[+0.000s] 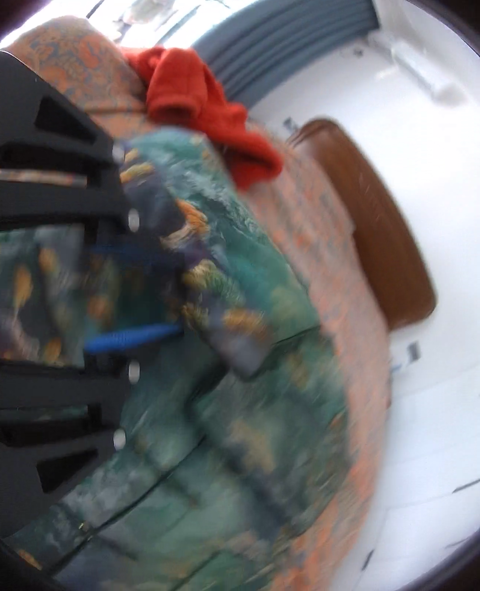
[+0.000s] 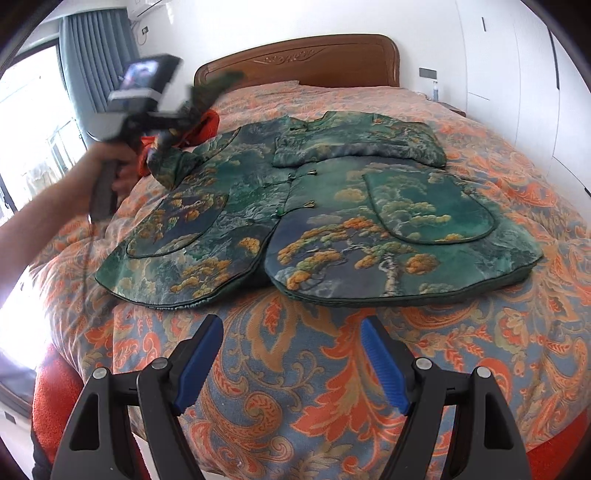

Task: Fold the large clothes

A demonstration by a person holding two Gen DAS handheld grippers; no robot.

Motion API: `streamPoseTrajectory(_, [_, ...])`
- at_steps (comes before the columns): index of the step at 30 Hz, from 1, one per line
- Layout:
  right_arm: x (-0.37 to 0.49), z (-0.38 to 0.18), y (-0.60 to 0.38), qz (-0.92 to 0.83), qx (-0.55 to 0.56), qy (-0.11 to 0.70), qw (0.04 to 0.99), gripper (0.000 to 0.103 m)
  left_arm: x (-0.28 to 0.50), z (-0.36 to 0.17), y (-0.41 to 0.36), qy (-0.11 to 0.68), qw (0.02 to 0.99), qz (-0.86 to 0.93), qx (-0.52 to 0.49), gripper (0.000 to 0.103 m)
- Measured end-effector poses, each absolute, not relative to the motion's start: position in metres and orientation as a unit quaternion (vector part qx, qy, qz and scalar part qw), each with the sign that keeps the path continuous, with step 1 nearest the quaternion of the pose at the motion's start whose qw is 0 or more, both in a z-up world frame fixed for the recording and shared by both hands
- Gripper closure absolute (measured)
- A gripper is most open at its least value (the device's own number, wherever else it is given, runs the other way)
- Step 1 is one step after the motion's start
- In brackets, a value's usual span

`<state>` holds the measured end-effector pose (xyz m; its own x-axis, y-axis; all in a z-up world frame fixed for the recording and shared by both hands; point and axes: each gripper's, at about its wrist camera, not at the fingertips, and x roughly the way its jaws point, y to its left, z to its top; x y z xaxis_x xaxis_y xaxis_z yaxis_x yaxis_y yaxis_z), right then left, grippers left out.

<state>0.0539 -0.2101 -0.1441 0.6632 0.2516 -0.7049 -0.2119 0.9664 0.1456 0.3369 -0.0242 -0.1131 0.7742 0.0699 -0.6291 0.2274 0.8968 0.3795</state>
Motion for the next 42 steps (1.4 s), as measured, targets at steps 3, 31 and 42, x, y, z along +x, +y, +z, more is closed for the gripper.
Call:
streamPoseTrajectory(3, [0.051, -0.142, -0.219, 0.121, 0.029, 0.388, 0.913, 0.024, 0.313, -0.137, -0.035, 0.361, 0.904, -0.074, 0.215, 0.032])
streamPoseTrajectory(31, [0.398, -0.205, -0.133, 0.219, 0.361, 0.518, 0.744, 0.030, 0.197, -0.154, 0.070, 0.370, 0.929, -0.001, -0.004, 0.013])
streamPoseTrajectory(42, [0.411, -0.117, -0.087, 0.229, 0.231, 0.419, 0.848, 0.087, 0.185, -0.149, 0.069, 0.367, 0.930, -0.016, -0.013, 0.013])
